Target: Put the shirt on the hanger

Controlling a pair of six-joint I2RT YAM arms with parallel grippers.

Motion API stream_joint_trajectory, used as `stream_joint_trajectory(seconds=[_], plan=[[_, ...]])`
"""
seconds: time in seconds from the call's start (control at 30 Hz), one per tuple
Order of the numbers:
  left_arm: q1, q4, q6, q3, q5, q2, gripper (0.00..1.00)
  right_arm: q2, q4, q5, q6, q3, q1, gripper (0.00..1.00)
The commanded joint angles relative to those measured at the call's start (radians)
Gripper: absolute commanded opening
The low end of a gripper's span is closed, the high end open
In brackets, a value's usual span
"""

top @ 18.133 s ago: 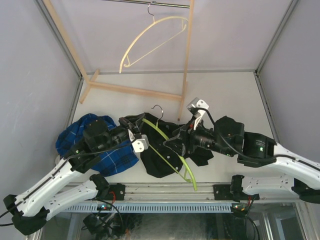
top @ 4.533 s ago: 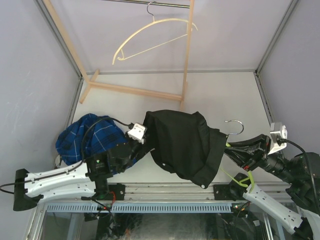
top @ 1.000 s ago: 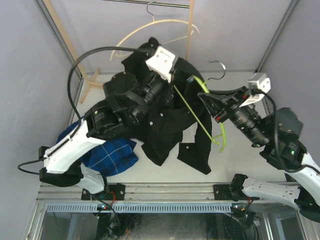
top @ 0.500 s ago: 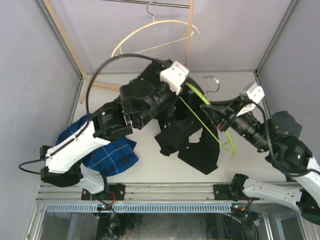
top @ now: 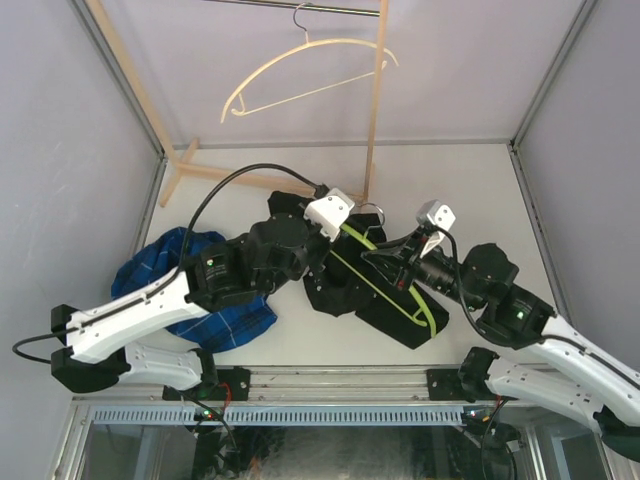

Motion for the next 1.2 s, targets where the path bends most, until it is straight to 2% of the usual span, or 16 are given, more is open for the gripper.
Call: stream_joint_trajectory(seconds=[0.0, 0.07, 0.3, 0.73, 0.93, 0.97, 1.0, 1.07, 1.17], plan=[[-0.005, 0.092, -0.03, -0.035, 0.049, -0.041, 0.0, 0.044, 0.244, -0.242, 0.08, 0.004, -0.023, 0.0], [-0.006, 0.093, -0.026, -0.042, 0.066, -0.053, 0.0, 0.056, 0.255, -0.25, 0.083, -0.008, -0.027, 0.0], [-0.005, 0.126, -0.036, -0.07, 0.22, -0.076, 0.0, 0.079, 0.445, -0.251, 0.182, -0.108, -0.087, 0.0], [-0.087, 0.13, -0.029, -0.051, 0.281, -0.024, 0.0, 0.17, 0.587, -0.214, 0.211, -0.129, -0.112, 0.0], [-0.15, 0.112, 0.008, -0.024, 0.317, -0.003, 0.01, 0.137, 0.622, -0.112, 0.232, -0.176, -0.153, 0.0], [-0.152, 0.107, 0.008, -0.026, 0.318, -0.004, 0.03, 0.118, 0.618, -0.089, 0.238, -0.182, -0.166, 0.0], [-0.152, 0.103, 0.003, -0.029, 0.307, -0.011, 0.11, 0.093, 0.604, -0.06, 0.24, -0.183, -0.176, 0.0], [-0.152, 0.097, -0.002, -0.044, 0.272, -0.031, 0.22, 0.034, 0.573, 0.003, 0.225, -0.184, -0.188, 0.0], [-0.151, 0.12, -0.016, -0.081, 0.22, -0.087, 0.46, -0.055, 0.495, 0.088, 0.183, -0.171, -0.207, 0.0]])
